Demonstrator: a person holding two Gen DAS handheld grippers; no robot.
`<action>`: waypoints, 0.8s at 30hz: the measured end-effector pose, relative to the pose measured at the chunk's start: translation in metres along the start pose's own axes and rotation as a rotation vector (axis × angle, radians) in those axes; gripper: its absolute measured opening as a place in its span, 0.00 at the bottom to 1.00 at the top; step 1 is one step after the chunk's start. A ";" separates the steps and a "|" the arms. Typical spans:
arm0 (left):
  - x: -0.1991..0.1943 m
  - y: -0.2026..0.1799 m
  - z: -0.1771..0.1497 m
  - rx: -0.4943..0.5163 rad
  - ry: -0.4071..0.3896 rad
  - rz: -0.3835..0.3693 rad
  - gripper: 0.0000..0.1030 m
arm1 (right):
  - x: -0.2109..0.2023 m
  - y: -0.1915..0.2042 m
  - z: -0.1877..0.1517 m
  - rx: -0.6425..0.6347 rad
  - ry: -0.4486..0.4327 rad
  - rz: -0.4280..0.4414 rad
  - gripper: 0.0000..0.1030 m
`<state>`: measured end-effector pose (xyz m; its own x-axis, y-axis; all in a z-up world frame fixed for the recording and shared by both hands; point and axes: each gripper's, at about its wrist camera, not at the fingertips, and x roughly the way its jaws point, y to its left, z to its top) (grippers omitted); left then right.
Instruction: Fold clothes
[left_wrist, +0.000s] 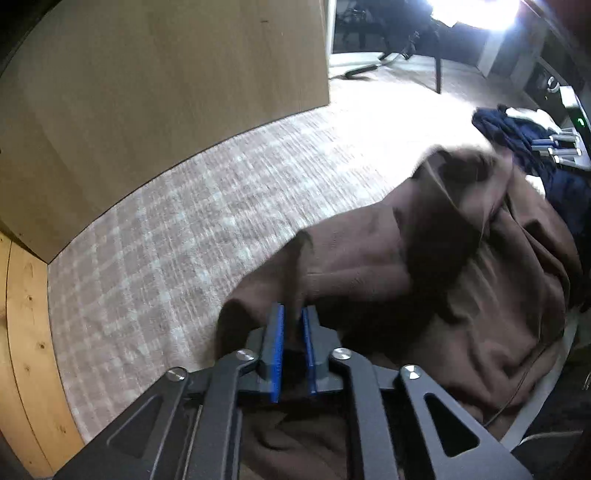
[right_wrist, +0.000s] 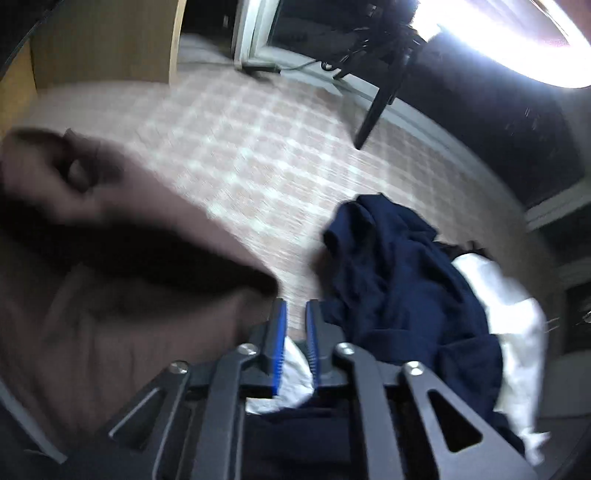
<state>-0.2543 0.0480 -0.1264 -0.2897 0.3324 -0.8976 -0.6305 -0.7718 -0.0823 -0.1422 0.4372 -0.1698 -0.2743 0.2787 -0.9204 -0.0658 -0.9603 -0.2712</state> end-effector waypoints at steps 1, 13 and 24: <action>0.000 -0.004 0.004 0.008 -0.006 -0.005 0.15 | -0.005 -0.001 0.002 0.022 -0.022 0.042 0.23; 0.028 -0.127 0.044 0.307 -0.006 -0.189 0.25 | 0.000 0.103 0.065 -0.144 -0.138 0.388 0.26; 0.125 -0.131 0.057 0.274 0.164 -0.144 0.25 | 0.067 0.081 0.091 0.026 -0.078 0.402 0.27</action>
